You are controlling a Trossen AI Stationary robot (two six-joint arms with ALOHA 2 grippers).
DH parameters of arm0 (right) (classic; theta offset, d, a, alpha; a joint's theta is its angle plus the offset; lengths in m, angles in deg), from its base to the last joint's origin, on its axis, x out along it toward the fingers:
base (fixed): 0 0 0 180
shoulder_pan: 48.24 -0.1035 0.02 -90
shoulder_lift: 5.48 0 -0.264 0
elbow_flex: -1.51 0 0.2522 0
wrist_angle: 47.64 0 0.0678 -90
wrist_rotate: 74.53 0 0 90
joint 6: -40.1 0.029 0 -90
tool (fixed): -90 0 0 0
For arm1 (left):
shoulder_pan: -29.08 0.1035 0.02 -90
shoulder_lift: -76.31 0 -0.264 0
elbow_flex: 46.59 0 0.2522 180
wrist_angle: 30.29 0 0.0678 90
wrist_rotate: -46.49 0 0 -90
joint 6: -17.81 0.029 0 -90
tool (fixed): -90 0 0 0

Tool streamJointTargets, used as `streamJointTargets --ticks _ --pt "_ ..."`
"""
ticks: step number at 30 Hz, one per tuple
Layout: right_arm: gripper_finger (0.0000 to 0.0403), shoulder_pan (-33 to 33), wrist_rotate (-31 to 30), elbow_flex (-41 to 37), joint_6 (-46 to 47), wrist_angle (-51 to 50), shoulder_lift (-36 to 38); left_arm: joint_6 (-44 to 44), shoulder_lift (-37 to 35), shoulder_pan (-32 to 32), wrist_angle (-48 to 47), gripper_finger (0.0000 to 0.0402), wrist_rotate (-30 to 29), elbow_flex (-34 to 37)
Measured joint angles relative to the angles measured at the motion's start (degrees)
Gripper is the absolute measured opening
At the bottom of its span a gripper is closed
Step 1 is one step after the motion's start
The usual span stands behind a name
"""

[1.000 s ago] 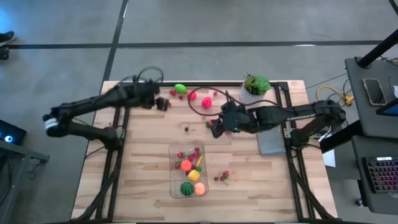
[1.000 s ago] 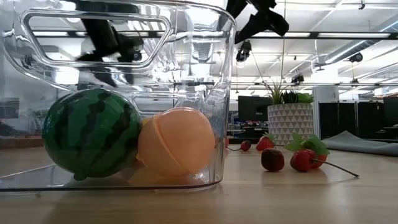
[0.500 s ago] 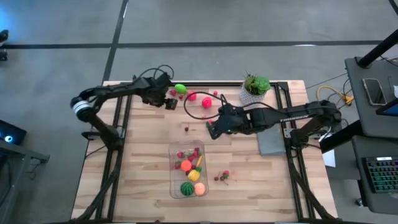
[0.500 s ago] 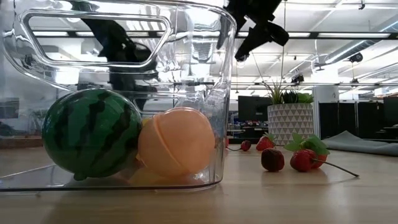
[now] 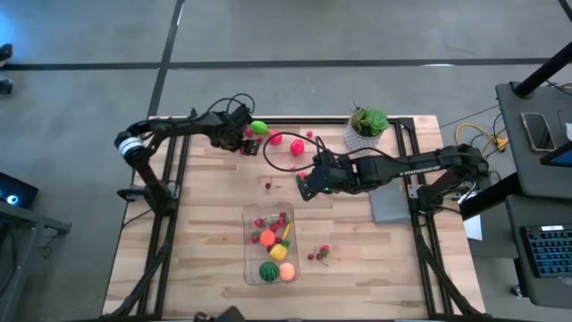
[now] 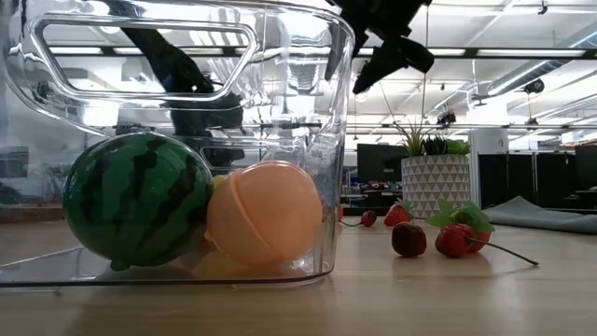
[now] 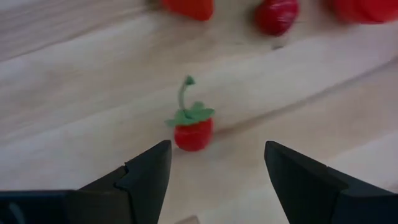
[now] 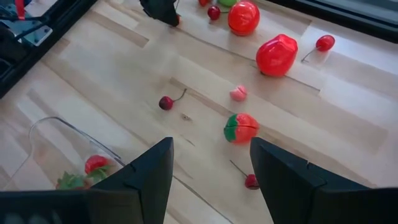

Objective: Pick and placing Produce into tupperware
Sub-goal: Put the red strawberry into the transparent bin

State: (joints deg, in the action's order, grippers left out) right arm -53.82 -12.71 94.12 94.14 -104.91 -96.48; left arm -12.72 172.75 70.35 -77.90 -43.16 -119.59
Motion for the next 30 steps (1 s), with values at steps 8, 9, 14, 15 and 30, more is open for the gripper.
streamJointTargets --ticks 8,9,14,15,30 --pt "0.0206 0.0 0.1 0.0 1.1 0.0 0.0 0.1 1.9 2.2 0.8 0.0244 -1.0 -0.1" --pt "0.0206 0.0 0.1 0.0 1.1 0.0 0.0 0.5 2.1 2.4 1.2 0.0244 -1.0 -0.2" --pt "0.0206 0.0 -0.1 0.0 1.5 -0.1 0.0 1.1 3.6 2.9 1.9 0.0225 -1.1 -0.5" --pt "0.0206 0.0 -0.2 0.0 1.5 -0.1 0.0 1.2 4.0 2.9 1.9 0.0218 -1.1 -0.4" --pt "0.0206 0.1 -0.4 0.0 1.5 -0.9 0.0 2.6 4.3 3.0 2.4 0.0142 -1.3 -0.3"
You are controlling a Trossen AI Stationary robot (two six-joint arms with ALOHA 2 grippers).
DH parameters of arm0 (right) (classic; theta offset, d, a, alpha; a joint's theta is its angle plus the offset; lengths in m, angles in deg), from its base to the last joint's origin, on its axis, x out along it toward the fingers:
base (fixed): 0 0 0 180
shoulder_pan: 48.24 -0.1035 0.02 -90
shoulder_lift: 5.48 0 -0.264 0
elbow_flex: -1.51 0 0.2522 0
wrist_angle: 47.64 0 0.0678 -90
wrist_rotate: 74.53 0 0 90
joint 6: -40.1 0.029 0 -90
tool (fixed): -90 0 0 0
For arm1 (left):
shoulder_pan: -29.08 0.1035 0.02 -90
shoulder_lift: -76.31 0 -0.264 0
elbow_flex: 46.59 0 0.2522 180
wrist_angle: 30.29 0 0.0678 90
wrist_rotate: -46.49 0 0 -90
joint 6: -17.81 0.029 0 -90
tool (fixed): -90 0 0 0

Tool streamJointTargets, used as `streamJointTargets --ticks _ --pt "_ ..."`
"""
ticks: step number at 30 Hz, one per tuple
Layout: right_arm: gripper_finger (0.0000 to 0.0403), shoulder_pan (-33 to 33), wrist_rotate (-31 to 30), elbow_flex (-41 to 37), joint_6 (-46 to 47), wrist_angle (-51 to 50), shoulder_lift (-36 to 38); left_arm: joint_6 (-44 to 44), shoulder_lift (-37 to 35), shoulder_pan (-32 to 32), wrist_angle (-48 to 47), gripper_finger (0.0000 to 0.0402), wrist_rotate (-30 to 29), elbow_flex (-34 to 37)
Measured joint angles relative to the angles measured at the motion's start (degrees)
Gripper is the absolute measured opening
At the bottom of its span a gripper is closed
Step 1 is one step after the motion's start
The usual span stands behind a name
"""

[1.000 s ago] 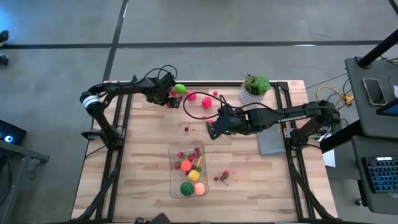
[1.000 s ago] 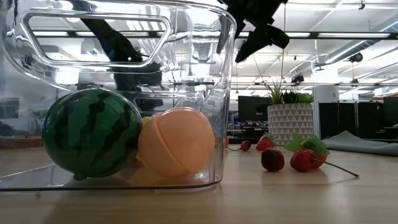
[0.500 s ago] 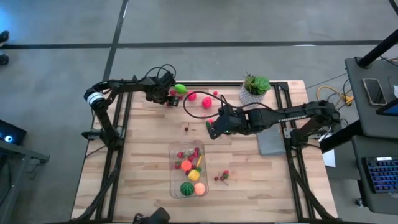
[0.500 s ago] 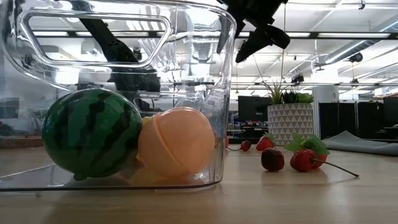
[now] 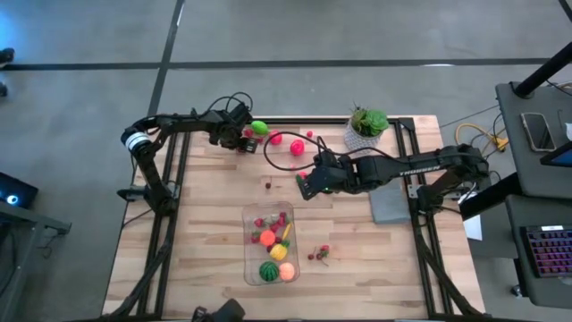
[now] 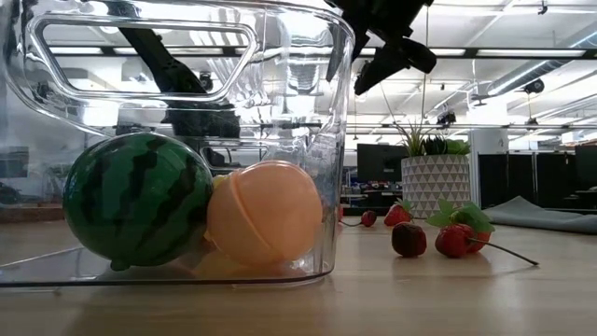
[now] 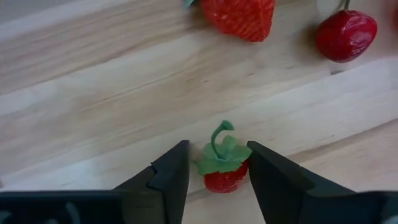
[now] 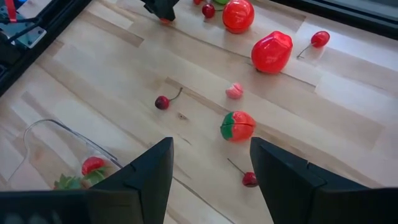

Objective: Pick and placing Produce into tupperware
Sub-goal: Put the red strawberry into the transparent bin

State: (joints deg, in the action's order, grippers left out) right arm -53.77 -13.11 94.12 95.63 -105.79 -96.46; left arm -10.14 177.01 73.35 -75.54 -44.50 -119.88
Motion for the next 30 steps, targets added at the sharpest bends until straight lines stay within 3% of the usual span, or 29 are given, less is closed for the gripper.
streamJointTargets --ticks 9,15,23,30 --pt "0.0206 0.3 0.0 0.0 0.0 0.0 0.0 0.2 -1.6 -1.0 -2.1 0.01 1.3 0.1" --pt "0.0206 0.2 1.2 0.0 1.5 -0.4 0.0 -0.1 -11.0 -5.4 -3.0 0.0079 1.3 0.5" --pt "0.0206 -0.2 3.1 0.0 1.5 -0.4 0.0 -0.5 -32.8 -23.2 -3.0 0.0076 4.0 0.8" --pt "0.0206 -1.3 5.5 0.0 -1.0 -0.4 0.1 -14.5 -39.5 -42.7 -4.8 0.0076 4.4 1.6"
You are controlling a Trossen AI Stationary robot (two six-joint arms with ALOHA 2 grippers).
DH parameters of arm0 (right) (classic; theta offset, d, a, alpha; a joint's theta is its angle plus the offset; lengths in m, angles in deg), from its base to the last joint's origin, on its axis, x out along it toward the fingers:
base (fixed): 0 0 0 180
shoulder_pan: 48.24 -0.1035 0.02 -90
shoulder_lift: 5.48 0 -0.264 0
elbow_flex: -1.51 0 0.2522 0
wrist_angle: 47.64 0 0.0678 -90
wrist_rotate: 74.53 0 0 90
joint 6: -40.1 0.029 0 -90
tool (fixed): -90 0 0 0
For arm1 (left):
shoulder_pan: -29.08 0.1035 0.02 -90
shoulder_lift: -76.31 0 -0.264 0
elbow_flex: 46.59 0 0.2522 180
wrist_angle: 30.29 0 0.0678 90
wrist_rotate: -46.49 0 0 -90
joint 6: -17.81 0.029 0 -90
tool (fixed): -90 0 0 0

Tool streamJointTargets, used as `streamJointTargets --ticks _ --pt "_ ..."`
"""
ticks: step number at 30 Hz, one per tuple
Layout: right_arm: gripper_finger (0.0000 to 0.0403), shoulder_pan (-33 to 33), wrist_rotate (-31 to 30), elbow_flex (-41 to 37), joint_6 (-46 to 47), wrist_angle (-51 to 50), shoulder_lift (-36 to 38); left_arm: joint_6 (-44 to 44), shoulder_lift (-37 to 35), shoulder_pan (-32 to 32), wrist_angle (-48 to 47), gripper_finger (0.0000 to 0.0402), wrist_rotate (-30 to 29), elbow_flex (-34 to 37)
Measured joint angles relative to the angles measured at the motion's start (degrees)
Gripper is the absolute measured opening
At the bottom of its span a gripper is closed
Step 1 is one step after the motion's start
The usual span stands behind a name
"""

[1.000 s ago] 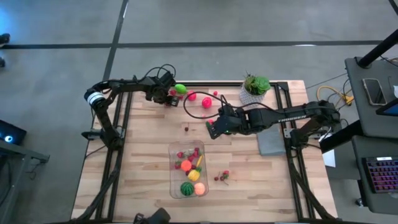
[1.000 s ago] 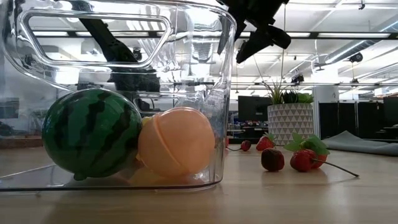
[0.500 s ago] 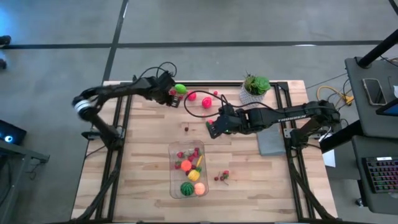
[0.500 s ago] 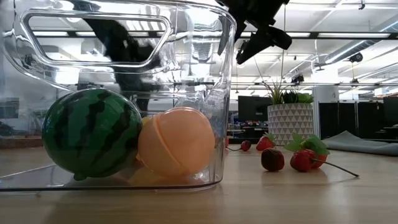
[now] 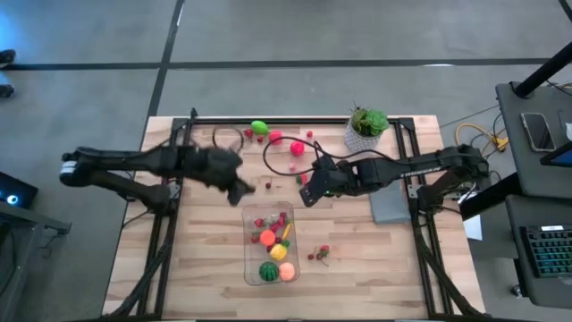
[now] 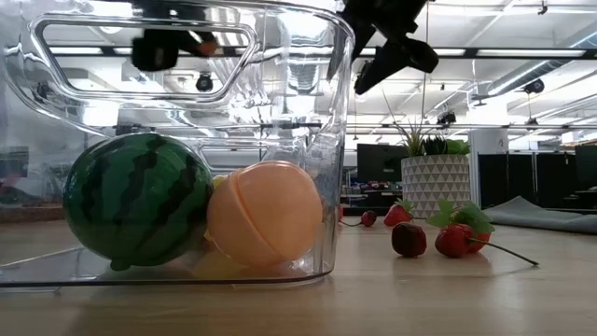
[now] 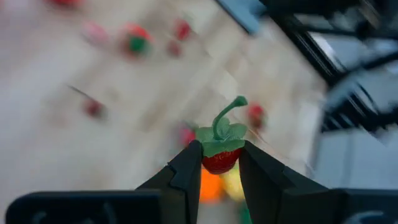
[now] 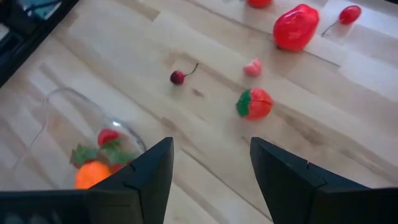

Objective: Pick and placing Produce into tupperware
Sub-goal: Put the red strawberry into the transparent bin

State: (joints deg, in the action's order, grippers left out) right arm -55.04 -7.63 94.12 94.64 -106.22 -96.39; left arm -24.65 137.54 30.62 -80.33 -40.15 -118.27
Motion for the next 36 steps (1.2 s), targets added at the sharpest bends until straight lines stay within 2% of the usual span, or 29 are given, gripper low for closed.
streamJointTargets --ticks 3,6,8,13,17,21,24,27,29,31,36 --pt "0.0206 -0.9 0.2 0.0 -1.0 0.0 0.0 -5.0 2.2 -6.6 0.4 0.0076 -1.1 0.2" --pt "0.0206 -1.7 0.2 0.0 -1.1 0.0 0.1 -12.2 6.9 -10.8 0.4 0.0082 -8.7 0.2" --pt "0.0206 -2.3 0.2 0.0 -0.7 0.0 0.1 -17.1 10.4 -12.3 -1.0 0.0099 -11.8 0.2" --pt "0.0206 -3.5 0.9 0.0 -0.6 -0.3 0.1 -18.8 16.7 -13.9 -0.9 0.0175 -8.6 0.0" --pt "0.0206 -3.7 0.9 0.0 -0.5 -0.4 0.1 -18.4 18.1 -14.1 -2.3 0.024 -6.8 -2.0" --pt "0.0206 -2.5 1.9 0.0 2.3 -3.2 0.1 -16.4 15.3 -14.1 -3.1 0.0281 -7.8 -3.6" --pt "0.0206 1.2 7.2 -0.3 3.8 -10.8 -0.1 -14.2 10.6 -14.1 -3.4 0.0295 -12.2 -4.3" --pt "0.0206 5.2 12.0 -2.3 0.9 -15.8 -1.4 -13.9 5.3 -14.1 -3.1 0.0299 -16.8 -4.3" --pt "0.0206 7.0 15.5 -4.2 -2.4 -15.1 -2.2 -13.3 2.4 -13.9 -3.4 0.03 -18.7 -4.1" --pt "0.0206 7.8 16.6 -5.6 -4.4 -14.5 -3.2 -11.2 -0.3 -13.9 -3.4 0.03 -19.0 -4.0" --pt "0.0206 12.4 20.6 -8.7 -5.1 -11.6 -7.6 -9.0 -4.5 -13.9 -3.4 0.03 -20.5 -3.9"
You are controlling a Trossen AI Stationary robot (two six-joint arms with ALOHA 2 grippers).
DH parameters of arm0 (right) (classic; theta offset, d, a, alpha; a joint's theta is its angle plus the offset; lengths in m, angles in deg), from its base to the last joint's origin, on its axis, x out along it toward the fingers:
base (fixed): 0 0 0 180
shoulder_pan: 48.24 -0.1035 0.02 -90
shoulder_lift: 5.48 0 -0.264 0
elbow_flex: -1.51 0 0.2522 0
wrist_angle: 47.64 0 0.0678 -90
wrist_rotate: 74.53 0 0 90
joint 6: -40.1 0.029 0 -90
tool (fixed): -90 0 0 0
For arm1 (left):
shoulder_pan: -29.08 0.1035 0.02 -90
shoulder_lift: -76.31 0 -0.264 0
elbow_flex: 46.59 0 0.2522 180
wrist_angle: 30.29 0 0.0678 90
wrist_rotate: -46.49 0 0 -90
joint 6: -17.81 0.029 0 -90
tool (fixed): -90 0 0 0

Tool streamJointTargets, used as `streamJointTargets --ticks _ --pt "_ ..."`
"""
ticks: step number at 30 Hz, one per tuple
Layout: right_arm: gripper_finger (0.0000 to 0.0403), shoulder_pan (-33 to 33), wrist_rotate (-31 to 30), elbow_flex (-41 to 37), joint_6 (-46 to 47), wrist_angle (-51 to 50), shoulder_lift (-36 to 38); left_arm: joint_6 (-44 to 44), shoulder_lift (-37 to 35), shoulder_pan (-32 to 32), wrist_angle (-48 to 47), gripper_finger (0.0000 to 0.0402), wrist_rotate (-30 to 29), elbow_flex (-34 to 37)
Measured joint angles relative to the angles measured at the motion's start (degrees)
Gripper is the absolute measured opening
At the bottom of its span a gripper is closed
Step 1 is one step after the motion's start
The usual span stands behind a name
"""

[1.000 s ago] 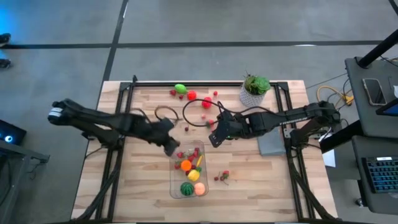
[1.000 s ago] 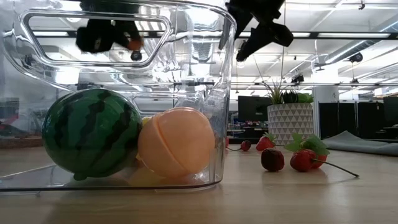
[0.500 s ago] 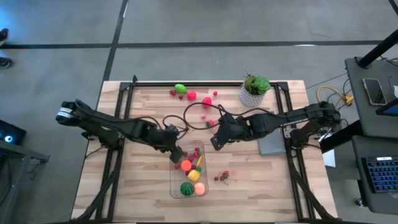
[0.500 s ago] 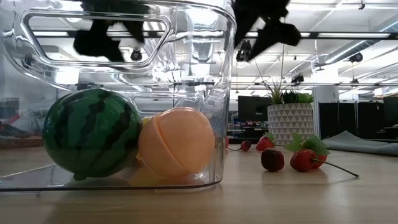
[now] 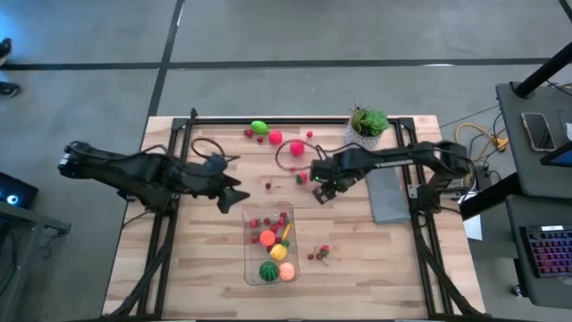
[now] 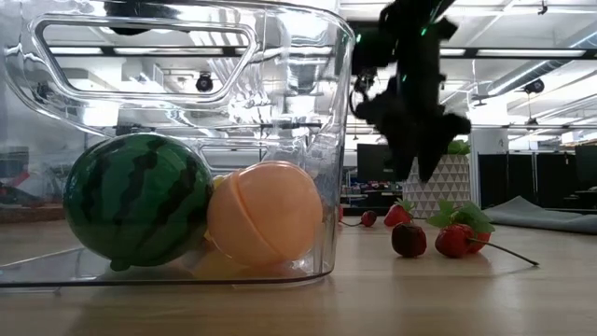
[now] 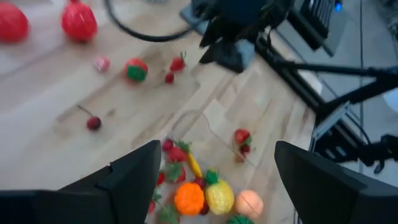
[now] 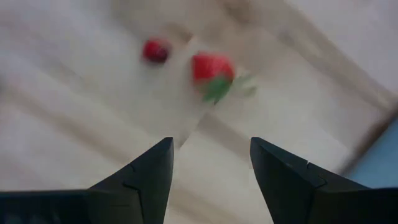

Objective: Pick and placing Produce into tupperware
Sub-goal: Put the red strawberry into the transparent bin

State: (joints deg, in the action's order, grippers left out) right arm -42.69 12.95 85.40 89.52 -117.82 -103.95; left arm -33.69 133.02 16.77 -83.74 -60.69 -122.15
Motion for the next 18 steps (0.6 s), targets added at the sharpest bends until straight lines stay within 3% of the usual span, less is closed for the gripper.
streamJointTargets --ticks 6,18 --pt "0.0206 2.0 -1.2 -0.2 -6.8 5.4 -3.7 2.9 -1.9 0.3 0.0 0.03 -2.2 0.1" --pt "0.0206 2.0 -2.1 -0.5 -29.7 5.2 -7.2 2.8 -1.1 0.8 -3.2 0.03 -2.3 0.7"
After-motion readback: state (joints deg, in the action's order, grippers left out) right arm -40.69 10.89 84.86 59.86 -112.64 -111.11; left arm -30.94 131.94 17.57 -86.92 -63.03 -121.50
